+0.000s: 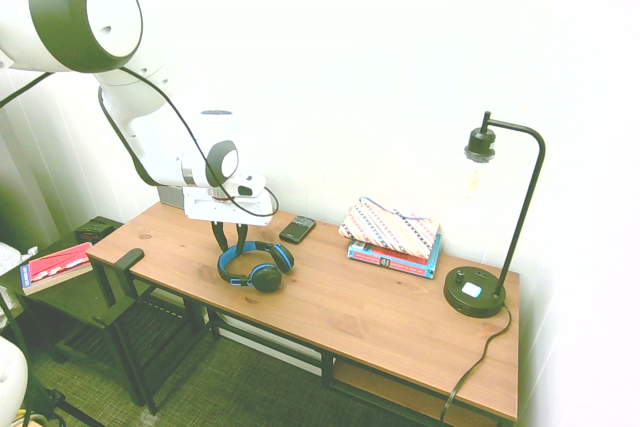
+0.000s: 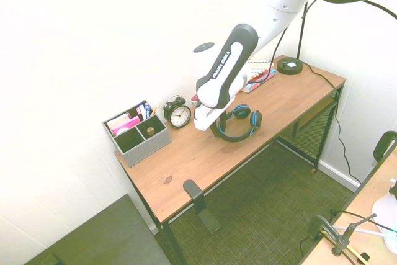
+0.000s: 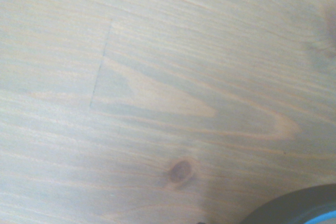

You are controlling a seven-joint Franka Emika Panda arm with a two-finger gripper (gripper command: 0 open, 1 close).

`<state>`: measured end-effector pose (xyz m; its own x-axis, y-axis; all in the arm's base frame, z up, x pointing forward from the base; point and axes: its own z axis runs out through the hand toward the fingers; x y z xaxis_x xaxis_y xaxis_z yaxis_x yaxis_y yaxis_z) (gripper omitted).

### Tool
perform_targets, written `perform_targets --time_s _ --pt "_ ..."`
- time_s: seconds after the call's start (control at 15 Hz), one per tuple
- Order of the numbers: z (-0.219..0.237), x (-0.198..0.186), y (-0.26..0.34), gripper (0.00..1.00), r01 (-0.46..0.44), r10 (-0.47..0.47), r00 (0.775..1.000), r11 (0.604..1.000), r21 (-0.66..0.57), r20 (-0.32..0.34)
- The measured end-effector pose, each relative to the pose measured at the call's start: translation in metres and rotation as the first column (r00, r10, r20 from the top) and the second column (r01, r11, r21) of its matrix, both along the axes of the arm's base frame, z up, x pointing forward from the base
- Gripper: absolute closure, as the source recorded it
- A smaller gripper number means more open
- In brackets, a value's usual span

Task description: Hang the headphone

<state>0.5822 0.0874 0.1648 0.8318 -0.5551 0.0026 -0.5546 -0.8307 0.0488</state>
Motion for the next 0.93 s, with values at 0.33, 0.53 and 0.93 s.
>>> perform_targets --time_s 0.33,0.53,0.93 --pt "0.009 -0.003 0.002 1.0 0.055 -0.054 0.998 0.998 0.044 -0.022" --pt "0.054 -0.02 0.002 1.0 0.084 -0.081 0.996 0.994 0.064 -0.043" --pt "0.162 -0.11 0.085 1.0 0.055 -0.045 0.982 0.997 0.049 -0.181"
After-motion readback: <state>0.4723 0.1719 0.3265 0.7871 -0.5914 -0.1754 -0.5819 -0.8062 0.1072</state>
